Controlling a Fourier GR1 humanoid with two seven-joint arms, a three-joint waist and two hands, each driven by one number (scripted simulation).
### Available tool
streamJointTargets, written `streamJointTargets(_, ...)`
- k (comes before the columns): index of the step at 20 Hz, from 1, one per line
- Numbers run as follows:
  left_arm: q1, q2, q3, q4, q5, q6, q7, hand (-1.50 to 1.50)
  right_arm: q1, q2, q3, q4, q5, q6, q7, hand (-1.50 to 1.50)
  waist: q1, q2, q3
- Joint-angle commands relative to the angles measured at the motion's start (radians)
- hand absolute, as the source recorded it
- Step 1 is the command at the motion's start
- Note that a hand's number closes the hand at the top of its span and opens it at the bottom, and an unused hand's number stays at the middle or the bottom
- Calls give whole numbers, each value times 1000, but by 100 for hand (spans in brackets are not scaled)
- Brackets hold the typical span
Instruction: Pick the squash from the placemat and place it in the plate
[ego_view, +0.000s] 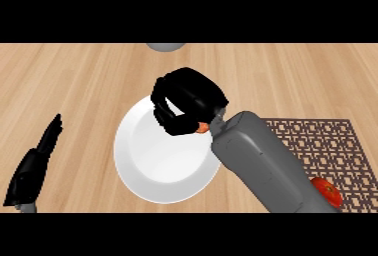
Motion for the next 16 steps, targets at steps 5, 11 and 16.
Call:
streamJointTargets(5, 27, 4, 4, -26, -4, -20, -16, 0, -23, 21, 208, 186, -193, -124, 21, 150, 14, 2, 0)
streamJointTargets(11, -31, 9, 22, 22, 6, -34, -10, 0, -74, 21, 342, 298, -341, -336, 166, -150, 19, 4, 0)
streamJointTargets(16, -6, -36, -18, -48, -23, -10, 30, 0, -64, 21, 300, 328, -440, -444, 12, -150, 20, 5, 1)
